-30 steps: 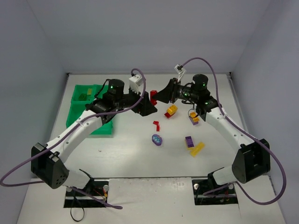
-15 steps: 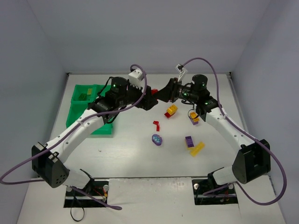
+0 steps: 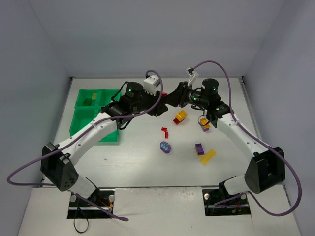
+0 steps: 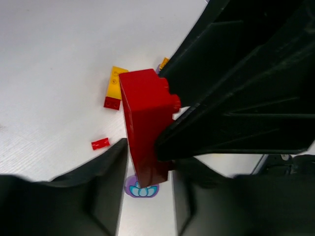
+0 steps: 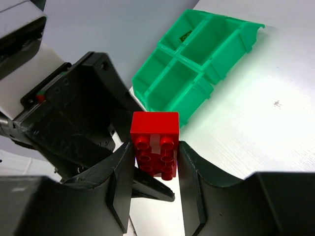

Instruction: Sort the legos into containers by color

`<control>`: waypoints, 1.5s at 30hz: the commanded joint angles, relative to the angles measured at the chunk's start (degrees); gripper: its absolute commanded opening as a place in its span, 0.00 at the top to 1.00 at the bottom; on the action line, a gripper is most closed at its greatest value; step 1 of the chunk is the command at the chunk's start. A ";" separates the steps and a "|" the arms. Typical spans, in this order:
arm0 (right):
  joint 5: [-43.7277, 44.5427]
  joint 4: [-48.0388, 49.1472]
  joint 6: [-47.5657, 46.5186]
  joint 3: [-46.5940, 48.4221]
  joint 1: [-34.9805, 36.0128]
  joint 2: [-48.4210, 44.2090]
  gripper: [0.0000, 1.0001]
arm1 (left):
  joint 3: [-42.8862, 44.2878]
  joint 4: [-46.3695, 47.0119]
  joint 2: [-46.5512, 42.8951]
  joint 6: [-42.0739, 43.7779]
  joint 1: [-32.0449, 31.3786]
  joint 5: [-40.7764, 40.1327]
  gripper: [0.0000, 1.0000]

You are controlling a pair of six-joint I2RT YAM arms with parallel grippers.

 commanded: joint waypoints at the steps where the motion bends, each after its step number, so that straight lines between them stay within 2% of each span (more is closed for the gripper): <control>1: -0.21 2.85 0.27 2.77 0.28 -1.87 1.00 | 3.99 3.36 -1.73 0.21 -0.10 -1.92 0.74; 4: -0.30 2.32 -0.08 2.50 0.37 -1.26 1.00 | 4.07 3.27 -1.91 0.56 -0.10 -2.71 0.91; 7: 0.14 1.53 -0.70 2.06 0.28 -0.99 0.99 | 3.90 2.48 -1.91 0.73 0.08 -4.03 0.96; 8: 0.40 1.18 -0.87 1.89 0.37 -0.99 0.94 | 3.72 2.13 -2.00 0.73 0.25 -4.12 0.96; 9: 0.75 1.00 -1.14 1.71 0.20 -0.99 0.85 | 3.29 2.13 -2.00 0.73 0.34 -4.38 0.97; 10: 2.32 0.74 -1.05 1.62 0.11 -1.08 0.56 | 3.02 2.13 -2.00 0.73 0.60 -4.47 0.98; 11: 3.12 0.04 -0.96 1.45 -0.15 -1.08 0.44 | 2.58 2.04 -2.08 0.65 1.39 -4.47 0.98; 12: 3.91 -0.49 -0.79 1.36 -0.51 -1.08 0.19 | 2.14 2.13 -2.17 0.21 1.92 -4.12 0.98; 13: 4.53 -1.02 -0.18 1.36 -1.03 -0.99 0.12 | 1.36 2.13 -2.26 0.03 2.53 -3.60 0.98; 15: 5.50 -1.99 0.62 1.27 -3.57 -0.90 0.04 | 0.39 2.04 -2.17 -0.67 5.68 -1.93 0.98; 19: 6.38 -2.86 1.59 0.57 -9.20 -1.86 0.03 | -1.64 0.90 -2.00 -1.20 14.04 0.62 0.98; 22: 8.40 -5.67 -0.60 0.48 -12.54 -3.18 0.02 | 0.02 -2.96 0.10 0.46 20.61 0.45 0.98; 26: 10.34 -10.59 -4.82 0.13 -13.52 -4.24 0.02 | 5.82 -11.12 6.94 2.66 27.82 -1.74 0.97; 29: 10.51 -11.30 -5.71 -1.27 -13.60 -5.12 0.02 | 12.23 -16.65 13.61 4.16 31.61 -3.06 0.93; 33: 10.08 -12.01 -6.76 -3.73 -13.52 -6.61 0.02 | 23.64 -24.05 21.90 5.48 33.74 -5.95 0.91; 34: 9.99 -12.27 -6.94 -3.91 -13.52 -6.88 0.02 | 24.80 -25.46 22.95 5.74 33.91 -6.40 0.80; 37: 10.16 -13.85 -8.34 -4.44 -13.52 -8.11 0.02 | 29.02 -28.27 26.03 5.92 34.44 -7.72 0.66; 45: 10.77 -16.75 -10.28 -5.41 -13.52 -10.30 0.02 | 32.99 -30.92 29.38 5.66 35.41 -9.22 0.51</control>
